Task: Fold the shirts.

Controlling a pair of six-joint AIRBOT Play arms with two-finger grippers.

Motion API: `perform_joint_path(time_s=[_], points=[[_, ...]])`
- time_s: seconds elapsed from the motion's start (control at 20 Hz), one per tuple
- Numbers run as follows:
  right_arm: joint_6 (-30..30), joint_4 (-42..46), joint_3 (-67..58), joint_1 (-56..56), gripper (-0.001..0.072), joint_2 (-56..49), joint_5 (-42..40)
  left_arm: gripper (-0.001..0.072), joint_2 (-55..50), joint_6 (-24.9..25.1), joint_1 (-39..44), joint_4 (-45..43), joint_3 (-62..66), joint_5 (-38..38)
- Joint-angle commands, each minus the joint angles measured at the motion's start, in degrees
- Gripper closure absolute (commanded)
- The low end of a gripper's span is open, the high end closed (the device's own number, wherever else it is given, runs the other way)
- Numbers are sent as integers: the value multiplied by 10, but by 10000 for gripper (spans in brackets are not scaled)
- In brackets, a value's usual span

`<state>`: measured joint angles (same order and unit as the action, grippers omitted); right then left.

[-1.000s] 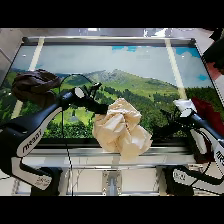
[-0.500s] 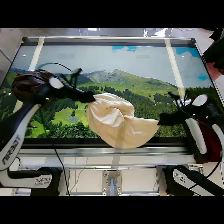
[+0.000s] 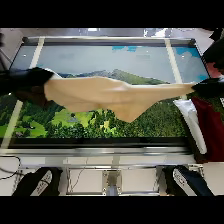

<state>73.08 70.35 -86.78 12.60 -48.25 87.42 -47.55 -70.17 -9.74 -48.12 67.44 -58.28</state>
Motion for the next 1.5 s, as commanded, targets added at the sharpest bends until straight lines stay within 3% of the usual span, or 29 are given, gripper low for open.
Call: perform_joint_path(time_s=[0.0,0.3,0.5,0.6,0.7,0.85,1.05,1.25,1.3,1.35,1.4,1.45], points=[[26,36,-132,1,700,28,0,693,103,1,-61,-4,14,68],[30,-52,-198,1,700,26,-66,694,138,1,-40,54,36,53],[40,-60,-197,1,699,-16,-54,694,75,-21,28,44,22,-99],[45,-60,-194,1,699,-69,-19,694,23,-41,76,7,-21,-120],[47,-60,-168,0,699,-128,-10,693,-48,-49,130,-75,-75,-100],[49,-58,-105,-2,699,-219,-16,693,-177,-114,157,-210,-99,-45],[49,-57,-27,-4,699,-341,-75,693,-335,-119,156,-189,-98,112],[49,-56,-8,-38,698,-430,-149,692,-414,-120,156,-127,-89,200],[49,-56,-8,-51,699,-444,-166,597,-416,-119,153,-118,-89,211],[49,-56,-8,-64,698,-455,-181,329,-411,-119,152,-119,-87,219],[49,-56,-8,-78,698,-462,-194,-13,-403,-120,144,-118,-82,216],[49,-55,-8,-89,698,-466,-201,10,-388,-122,132,-118,-77,196]])
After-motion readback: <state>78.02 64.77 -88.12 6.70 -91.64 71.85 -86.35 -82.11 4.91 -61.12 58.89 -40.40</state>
